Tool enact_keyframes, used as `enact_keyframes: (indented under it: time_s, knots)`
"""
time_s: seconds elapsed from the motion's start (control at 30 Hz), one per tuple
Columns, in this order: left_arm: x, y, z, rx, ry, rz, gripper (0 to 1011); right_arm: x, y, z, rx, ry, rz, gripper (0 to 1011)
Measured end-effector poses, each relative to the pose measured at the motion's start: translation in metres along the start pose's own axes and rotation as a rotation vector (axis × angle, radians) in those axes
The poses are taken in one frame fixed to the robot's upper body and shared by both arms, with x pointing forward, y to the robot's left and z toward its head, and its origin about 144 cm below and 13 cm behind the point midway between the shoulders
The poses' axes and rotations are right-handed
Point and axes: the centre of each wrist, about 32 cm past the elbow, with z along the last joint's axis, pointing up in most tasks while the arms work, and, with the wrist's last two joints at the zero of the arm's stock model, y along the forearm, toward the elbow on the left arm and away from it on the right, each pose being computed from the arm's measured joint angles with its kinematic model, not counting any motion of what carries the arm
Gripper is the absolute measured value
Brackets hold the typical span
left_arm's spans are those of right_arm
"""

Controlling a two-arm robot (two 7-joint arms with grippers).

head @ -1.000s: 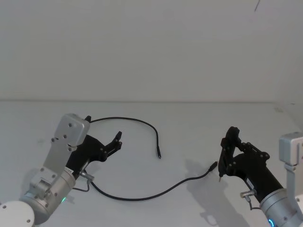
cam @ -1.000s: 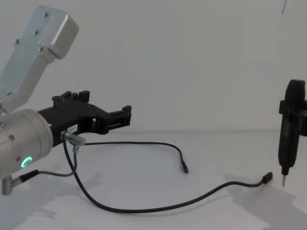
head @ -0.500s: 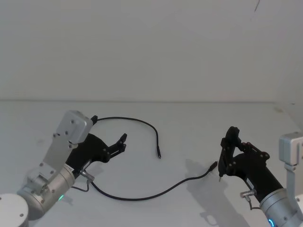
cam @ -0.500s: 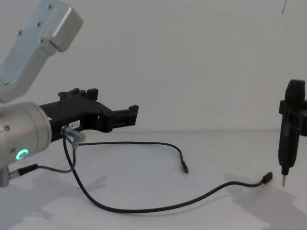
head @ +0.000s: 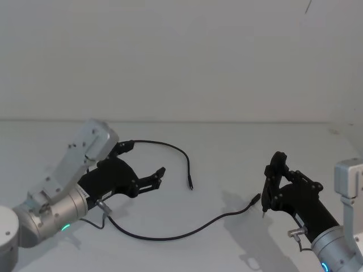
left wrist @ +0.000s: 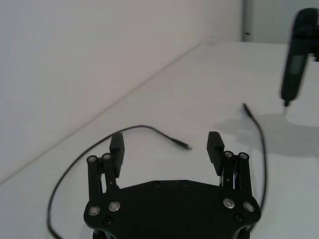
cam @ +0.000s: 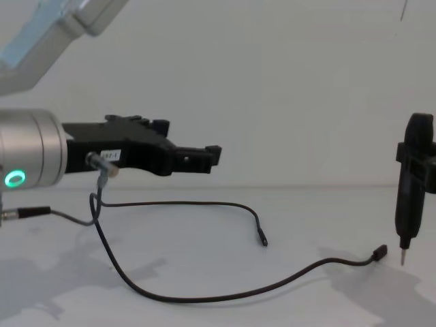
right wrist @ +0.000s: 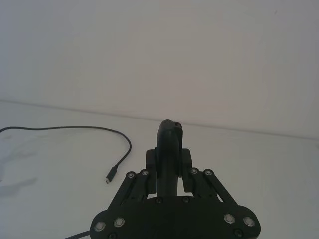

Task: Pick up the data cable with the one hand.

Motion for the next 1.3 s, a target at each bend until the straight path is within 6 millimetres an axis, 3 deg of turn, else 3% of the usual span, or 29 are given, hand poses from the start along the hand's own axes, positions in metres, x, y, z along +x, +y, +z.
enact_keyframes:
  time_s: [0.53,1.3]
  knots:
    - [0.012,-0.02,0.042,0.142,0.071,-0.229,1001,0.0,0.0,0.0,0.0,0.0,0.0,279]
    - [-0.011,-0.053,0.041,0.281,0.129,-0.267,1001,0.0,0.0,0.0,0.0,0.0,0.0,279]
